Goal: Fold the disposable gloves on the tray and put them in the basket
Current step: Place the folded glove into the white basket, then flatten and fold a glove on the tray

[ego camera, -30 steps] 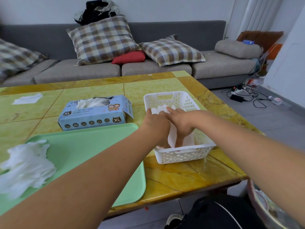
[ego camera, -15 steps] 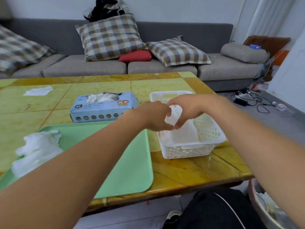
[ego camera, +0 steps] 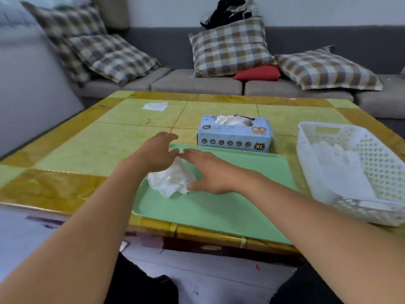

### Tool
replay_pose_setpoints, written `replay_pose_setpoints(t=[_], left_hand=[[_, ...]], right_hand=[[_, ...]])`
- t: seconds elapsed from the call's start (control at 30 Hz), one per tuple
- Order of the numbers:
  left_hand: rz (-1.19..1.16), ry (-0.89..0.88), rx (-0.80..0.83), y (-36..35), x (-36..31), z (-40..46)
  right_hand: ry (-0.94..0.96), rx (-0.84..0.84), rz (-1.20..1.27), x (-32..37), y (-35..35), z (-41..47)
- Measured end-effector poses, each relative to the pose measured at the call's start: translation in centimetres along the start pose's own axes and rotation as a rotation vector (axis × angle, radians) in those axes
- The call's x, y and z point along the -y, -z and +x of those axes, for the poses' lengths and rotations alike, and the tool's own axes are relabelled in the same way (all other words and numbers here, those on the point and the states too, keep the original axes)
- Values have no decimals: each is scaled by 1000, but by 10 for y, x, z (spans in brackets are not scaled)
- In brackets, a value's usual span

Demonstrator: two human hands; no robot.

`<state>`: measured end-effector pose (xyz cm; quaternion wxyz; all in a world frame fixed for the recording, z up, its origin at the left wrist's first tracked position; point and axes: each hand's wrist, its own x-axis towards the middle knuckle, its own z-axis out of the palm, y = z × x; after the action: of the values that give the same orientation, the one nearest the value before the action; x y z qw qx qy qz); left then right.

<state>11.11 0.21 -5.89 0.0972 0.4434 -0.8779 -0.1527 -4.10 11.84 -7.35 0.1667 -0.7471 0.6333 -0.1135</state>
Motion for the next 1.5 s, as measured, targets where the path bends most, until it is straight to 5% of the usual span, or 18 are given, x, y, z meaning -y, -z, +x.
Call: replay_pose_setpoints(t=[0.33,0.47,0.63,0.83,1.03,1.2,1.37,1.5], left_hand=[[-252,-1,303,-13,22,2],[-277,-133,436,-16,21,8],[11,-203,276,-23,18,19],[-63,-210,228,-29,9,25],[-254,-49,170,-20,3,21],[-272,-164,297,-20,5,10],[-262,-294,125,-28,-7,13],[-304,-265,63,-31,-9,20]], right_hand=[[-74,-9,22,-21,-12,28],[-197,-101,525,-49,-4,10],[-369,-195,927,-62,6,-2],[-359,-211,707,-46,-13,13],[-465,-272,1245,-51,-10,14],[-532,-261,1381,-53,-6,12],[-451,-64,1564,-49,-7,9],[-448,-183,1525,-46,-13,13]])
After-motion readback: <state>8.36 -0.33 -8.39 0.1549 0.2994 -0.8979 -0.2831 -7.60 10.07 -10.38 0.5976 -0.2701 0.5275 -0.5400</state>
